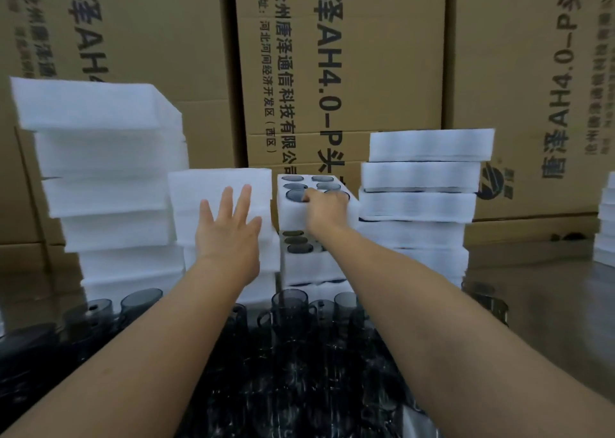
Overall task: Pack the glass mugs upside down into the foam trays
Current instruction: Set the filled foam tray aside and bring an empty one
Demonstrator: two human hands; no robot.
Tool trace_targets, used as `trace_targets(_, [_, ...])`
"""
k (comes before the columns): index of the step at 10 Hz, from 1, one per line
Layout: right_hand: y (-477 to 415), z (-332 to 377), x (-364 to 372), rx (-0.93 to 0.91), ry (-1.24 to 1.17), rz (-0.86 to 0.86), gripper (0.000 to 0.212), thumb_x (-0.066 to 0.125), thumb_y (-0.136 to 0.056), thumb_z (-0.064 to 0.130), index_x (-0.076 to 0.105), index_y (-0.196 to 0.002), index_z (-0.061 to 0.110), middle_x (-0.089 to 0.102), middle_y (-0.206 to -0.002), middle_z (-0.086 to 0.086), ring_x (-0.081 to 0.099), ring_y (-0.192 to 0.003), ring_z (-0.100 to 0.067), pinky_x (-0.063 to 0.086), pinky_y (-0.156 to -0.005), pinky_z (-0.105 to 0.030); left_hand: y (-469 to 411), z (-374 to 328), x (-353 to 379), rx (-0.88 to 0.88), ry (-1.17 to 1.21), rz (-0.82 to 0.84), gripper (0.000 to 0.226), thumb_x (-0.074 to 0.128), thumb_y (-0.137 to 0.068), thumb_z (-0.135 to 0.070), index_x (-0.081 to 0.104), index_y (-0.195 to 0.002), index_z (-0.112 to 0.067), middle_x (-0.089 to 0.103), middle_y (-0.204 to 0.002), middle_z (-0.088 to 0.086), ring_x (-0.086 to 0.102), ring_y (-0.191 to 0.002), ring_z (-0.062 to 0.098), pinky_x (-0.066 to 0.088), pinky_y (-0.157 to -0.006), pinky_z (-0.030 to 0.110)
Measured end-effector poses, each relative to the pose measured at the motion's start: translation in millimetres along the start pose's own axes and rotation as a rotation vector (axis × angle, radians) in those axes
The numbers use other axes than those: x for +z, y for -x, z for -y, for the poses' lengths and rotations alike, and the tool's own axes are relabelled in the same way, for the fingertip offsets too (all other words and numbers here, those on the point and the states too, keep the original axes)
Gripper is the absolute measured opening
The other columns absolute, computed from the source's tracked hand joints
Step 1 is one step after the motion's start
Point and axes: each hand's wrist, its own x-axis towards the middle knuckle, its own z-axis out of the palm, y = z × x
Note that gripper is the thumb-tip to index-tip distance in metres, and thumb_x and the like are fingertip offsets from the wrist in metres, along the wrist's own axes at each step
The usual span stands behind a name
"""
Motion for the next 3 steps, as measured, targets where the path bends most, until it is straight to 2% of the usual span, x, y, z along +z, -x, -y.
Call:
trace_targets(1, [13.5, -10.3, 7.9, 0.036, -0.009, 0.039, 0.045, 0.050, -0.094, 0.024, 0.045, -0.134, 0.003, 0.044, -0.138, -0.018, 0.042, -0.126, -0.032, 0.036, -0.100, -0.034, 4.1, 5.9, 6.2, -0.013, 0.065, 0.019, 0.067, 0.043, -0.095, -0.042, 0.012, -0.152, -0.027, -0.025, -0.157, 0.012, -0.017, -0.146, 0.034, 0.005, -0.116, 0.054])
trace_targets(2, [24.8, -21.9, 15.2, -0.003, 0.132, 0.235, 0.062, 0.051, -0.091, 0.006, 0.026, -0.148, 0.015, 0.020, -0.152, -0.022, 0.017, -0.142, -0.036, 0.017, -0.114, -0.041, 17.2, -1.9, 10.2, -0.005, 0.199, 0.057, 0.069, 0.044, -0.094, -0.041, 0.010, -0.152, -0.026, -0.017, -0.159, 0.010, -0.012, -0.147, 0.031, 0.007, -0.117, 0.050])
trace_targets(3, [37.2, -26.6, -1.8, -0.111, 0.137, 0.313, 0.080, 0.036, -0.087, -0.016, 0.015, -0.151, 0.025, -0.007, -0.159, -0.014, -0.009, -0.147, -0.030, 0.009, -0.117, -0.042, 36.3, -18.8, 4.8, 0.024, 0.419, 0.040, 0.068, 0.047, -0.093, -0.041, 0.016, -0.151, -0.026, -0.005, -0.161, 0.006, -0.004, -0.148, 0.027, 0.011, -0.118, 0.043])
